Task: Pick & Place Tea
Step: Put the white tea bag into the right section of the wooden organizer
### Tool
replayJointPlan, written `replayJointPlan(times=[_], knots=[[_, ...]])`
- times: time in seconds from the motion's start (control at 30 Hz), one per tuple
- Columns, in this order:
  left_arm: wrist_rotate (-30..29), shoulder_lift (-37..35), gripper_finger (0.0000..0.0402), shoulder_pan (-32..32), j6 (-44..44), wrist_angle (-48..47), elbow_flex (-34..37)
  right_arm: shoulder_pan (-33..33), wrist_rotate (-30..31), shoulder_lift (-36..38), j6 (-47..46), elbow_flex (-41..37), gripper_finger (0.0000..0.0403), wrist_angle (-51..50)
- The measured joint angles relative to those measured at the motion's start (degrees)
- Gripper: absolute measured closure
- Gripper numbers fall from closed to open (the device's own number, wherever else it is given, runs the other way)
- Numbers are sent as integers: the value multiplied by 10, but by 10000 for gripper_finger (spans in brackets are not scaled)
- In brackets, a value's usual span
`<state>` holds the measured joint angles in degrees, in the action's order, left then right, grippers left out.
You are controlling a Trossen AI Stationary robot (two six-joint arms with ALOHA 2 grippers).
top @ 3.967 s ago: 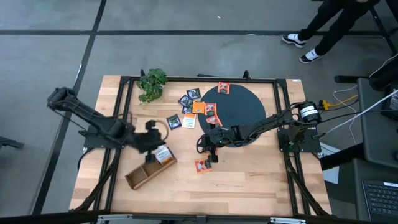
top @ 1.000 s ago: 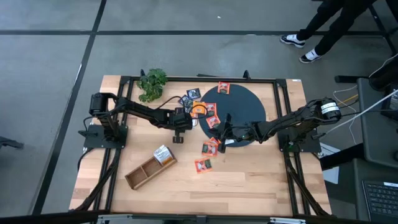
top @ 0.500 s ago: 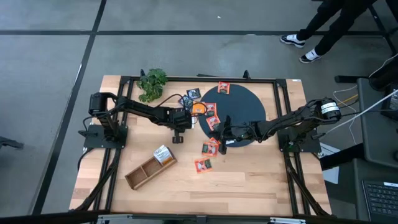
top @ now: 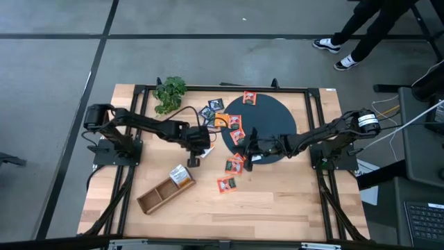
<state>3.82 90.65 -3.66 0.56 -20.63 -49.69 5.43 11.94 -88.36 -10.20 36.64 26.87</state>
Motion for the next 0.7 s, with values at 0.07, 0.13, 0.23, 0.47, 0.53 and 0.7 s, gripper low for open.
replayJointPlan(times=[0.07,0.13,0.23,0.47,0.53,0.7], knots=[[-28,0,400,0,1,-2,0,-1,0,0,0,0,373,2],[-70,0,400,-1,1,0,0,-2,0,0,1,0,373,3],[-110,0,399,-4,2,-1,0,-4,0,0,1,0,373,3],[-60,22,399,-40,-39,-25,-1,-8,0,0,-14,0,373,9],[-51,38,400,-47,-44,-27,-1,-14,0,0,-30,0,373,9],[-37,65,399,-57,-45,-28,-2,-35,-24,-5,-45,0,373,9]])
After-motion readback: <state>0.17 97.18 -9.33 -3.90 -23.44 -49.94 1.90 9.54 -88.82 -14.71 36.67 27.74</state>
